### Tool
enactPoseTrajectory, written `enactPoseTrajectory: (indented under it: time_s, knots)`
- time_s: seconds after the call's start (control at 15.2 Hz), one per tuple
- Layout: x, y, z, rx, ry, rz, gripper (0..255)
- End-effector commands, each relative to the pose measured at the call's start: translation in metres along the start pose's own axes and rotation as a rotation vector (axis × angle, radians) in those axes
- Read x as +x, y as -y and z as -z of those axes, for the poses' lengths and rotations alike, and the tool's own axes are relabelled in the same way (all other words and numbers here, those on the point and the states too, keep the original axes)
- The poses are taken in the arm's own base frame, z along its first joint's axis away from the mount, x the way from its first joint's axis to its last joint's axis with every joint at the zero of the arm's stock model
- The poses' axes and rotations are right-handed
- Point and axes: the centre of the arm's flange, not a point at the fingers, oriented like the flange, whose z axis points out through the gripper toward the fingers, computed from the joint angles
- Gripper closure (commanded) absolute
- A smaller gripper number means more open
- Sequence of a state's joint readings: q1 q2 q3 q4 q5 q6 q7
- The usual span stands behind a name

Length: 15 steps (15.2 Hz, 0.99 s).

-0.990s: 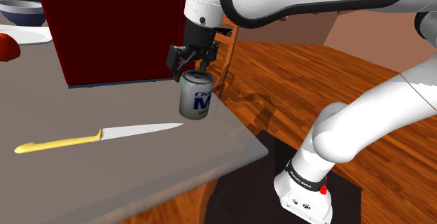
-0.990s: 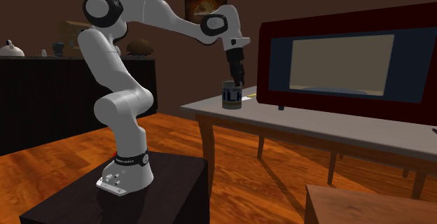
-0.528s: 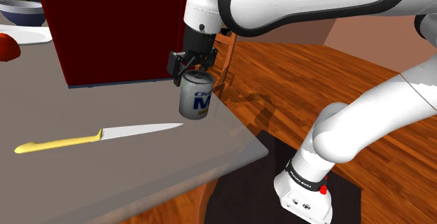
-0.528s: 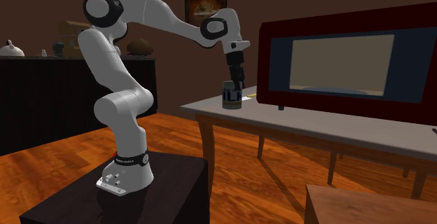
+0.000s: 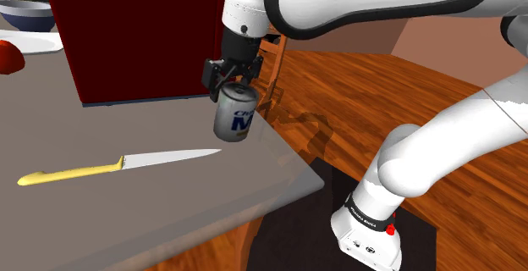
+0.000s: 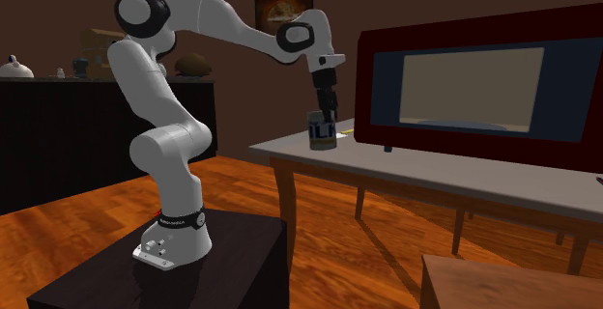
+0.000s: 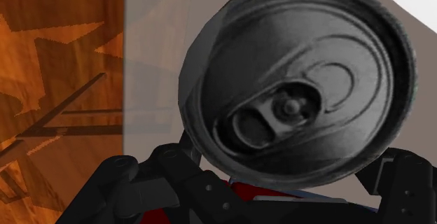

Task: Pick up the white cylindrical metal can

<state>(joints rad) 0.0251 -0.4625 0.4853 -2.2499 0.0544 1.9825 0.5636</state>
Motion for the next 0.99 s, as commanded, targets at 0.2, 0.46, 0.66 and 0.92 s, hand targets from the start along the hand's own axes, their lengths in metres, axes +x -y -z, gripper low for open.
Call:
enactPoseTrajectory:
  time_s: [0.2, 0.46, 0.66, 0.92]
  knots:
    - [0.005, -0.001, 0.024, 0.0, 0.0, 0.0, 255]
    - [0.009, -0.003, 0.044, 0.0, 0.0, 0.0, 255]
    - [0.013, -0.003, 0.06, 0.0, 0.0, 0.0, 255]
    - [0.015, -0.004, 0.071, 0.0, 0.0, 0.0, 255]
